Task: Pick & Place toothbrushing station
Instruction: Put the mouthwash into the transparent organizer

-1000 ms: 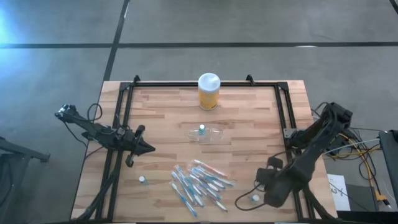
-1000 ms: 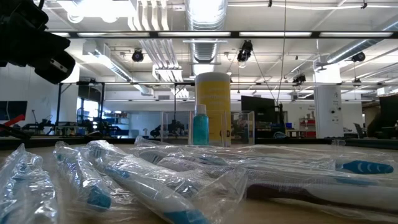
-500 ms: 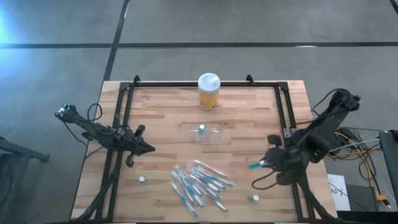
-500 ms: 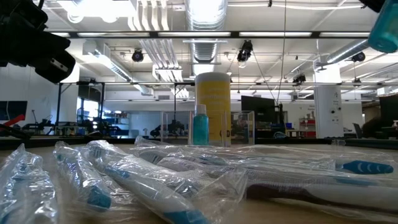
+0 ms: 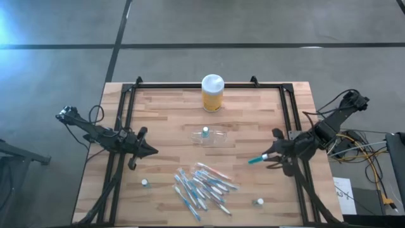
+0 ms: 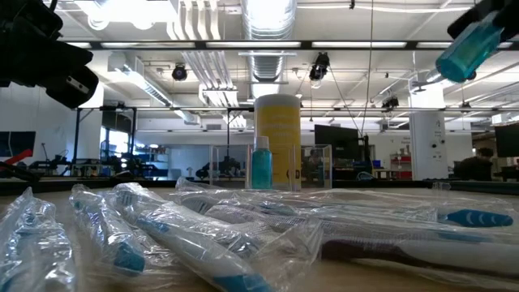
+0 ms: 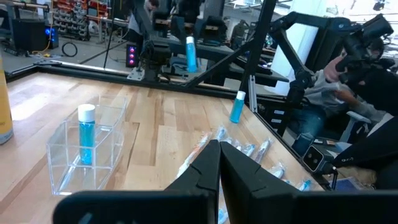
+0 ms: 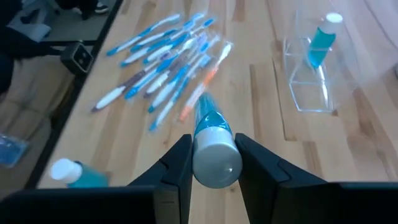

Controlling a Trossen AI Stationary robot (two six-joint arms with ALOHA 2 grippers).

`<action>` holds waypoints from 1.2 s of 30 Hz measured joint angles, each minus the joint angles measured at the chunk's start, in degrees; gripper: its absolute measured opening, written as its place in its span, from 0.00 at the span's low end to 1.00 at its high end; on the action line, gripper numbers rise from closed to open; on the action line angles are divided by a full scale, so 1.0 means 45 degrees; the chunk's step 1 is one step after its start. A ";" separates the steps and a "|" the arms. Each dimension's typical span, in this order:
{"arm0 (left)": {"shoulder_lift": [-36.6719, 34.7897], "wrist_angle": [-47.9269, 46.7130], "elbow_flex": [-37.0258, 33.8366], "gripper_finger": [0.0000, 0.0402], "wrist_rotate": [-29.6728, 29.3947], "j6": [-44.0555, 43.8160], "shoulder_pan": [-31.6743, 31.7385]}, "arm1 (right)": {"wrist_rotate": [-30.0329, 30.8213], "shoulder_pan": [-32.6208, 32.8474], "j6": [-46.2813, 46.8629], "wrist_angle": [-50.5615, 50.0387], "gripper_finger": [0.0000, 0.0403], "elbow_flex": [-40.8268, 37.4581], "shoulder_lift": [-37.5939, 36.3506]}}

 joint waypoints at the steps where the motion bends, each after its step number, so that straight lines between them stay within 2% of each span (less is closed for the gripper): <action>1: 0.0000 0.0000 0.0000 0.03 0.0000 0.0000 0.0000 | 0.0103 -0.0007 -0.0024 0.0184 0.22 -0.0299 -0.0222; 6: 0.0000 0.0015 -0.0049 0.03 -0.0010 0.0237 -0.0001 | 0.0483 -0.0084 -0.0522 0.1816 0.22 -0.1975 -0.1205; 10: 0.0000 0.0019 -0.0053 0.03 -0.0028 0.0330 0.0003 | 0.0499 -0.0173 -0.0145 0.2051 0.22 -0.2736 -0.1770; 15: 0.0000 0.0019 -0.0055 0.03 -0.0055 0.0330 0.0001 | 0.0475 -0.0322 0.0703 0.2129 0.22 -0.2924 -0.1984; 18: 0.0000 0.0035 -0.0058 0.03 -0.0244 0.0336 0.0003 | 0.0408 -0.0700 0.0924 0.2045 0.22 -0.2417 -0.1727; 21: 0.0000 0.0087 -0.0063 0.03 -0.0482 0.0403 0.0003 | 0.0396 -0.1313 0.0628 0.1617 0.22 -0.1223 -0.1006; 25: 0.0000 0.0102 -0.0063 0.03 -0.0588 0.0386 0.0003 | 0.0397 -0.2362 -0.0390 0.0139 0.22 0.1178 0.0954; 36: 0.0000 0.0105 -0.0068 0.03 -0.0635 0.0335 0.0001 | -0.0507 -0.5572 -0.4249 -0.5110 0.22 0.9333 0.8784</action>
